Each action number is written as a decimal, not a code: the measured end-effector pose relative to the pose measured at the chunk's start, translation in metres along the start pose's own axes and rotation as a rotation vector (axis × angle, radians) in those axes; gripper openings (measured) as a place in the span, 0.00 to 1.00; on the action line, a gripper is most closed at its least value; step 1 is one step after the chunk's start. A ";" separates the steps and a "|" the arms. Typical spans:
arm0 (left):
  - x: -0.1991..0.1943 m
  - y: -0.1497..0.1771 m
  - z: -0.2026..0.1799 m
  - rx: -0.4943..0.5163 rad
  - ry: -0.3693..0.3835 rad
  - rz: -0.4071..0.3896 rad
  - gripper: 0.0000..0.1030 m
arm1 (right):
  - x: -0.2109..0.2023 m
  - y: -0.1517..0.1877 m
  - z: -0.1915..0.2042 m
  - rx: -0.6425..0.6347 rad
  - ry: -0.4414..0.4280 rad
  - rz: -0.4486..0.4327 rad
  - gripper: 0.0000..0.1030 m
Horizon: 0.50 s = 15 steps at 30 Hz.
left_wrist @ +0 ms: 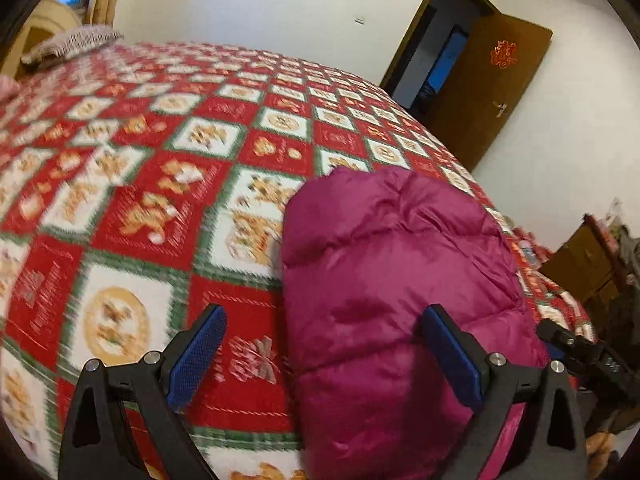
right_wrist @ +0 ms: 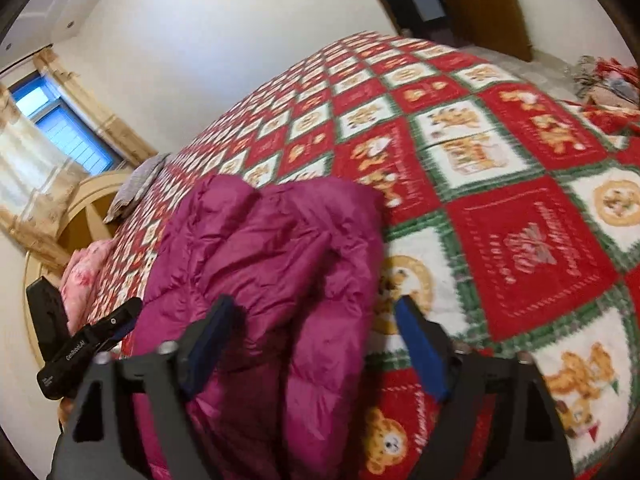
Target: Fold large clothes
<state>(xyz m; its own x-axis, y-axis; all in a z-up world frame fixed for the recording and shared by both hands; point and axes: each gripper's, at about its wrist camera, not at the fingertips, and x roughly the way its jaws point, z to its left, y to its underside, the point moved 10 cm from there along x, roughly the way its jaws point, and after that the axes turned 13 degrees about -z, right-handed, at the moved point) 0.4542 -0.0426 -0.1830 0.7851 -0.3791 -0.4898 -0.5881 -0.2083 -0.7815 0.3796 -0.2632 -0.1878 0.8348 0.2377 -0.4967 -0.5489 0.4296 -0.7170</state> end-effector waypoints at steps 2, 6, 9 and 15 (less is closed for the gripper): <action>0.002 0.007 -0.004 -0.043 0.050 0.022 0.96 | 0.010 0.004 0.001 0.004 -0.018 0.021 0.92; 0.013 0.023 -0.014 -0.201 0.183 0.094 0.96 | 0.028 0.014 0.012 0.054 -0.121 0.080 0.93; 0.016 0.027 -0.016 -0.251 0.229 0.111 0.96 | 0.037 0.019 0.025 0.011 -0.143 0.089 0.93; 0.013 0.030 -0.027 -0.169 0.246 0.107 0.96 | 0.049 0.035 0.050 -0.098 -0.135 0.137 0.94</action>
<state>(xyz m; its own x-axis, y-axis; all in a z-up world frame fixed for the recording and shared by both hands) 0.4420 -0.0779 -0.2026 0.6587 -0.6090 -0.4418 -0.7050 -0.2944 -0.6452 0.4037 -0.1931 -0.2126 0.7465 0.4053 -0.5277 -0.6539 0.3004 -0.6943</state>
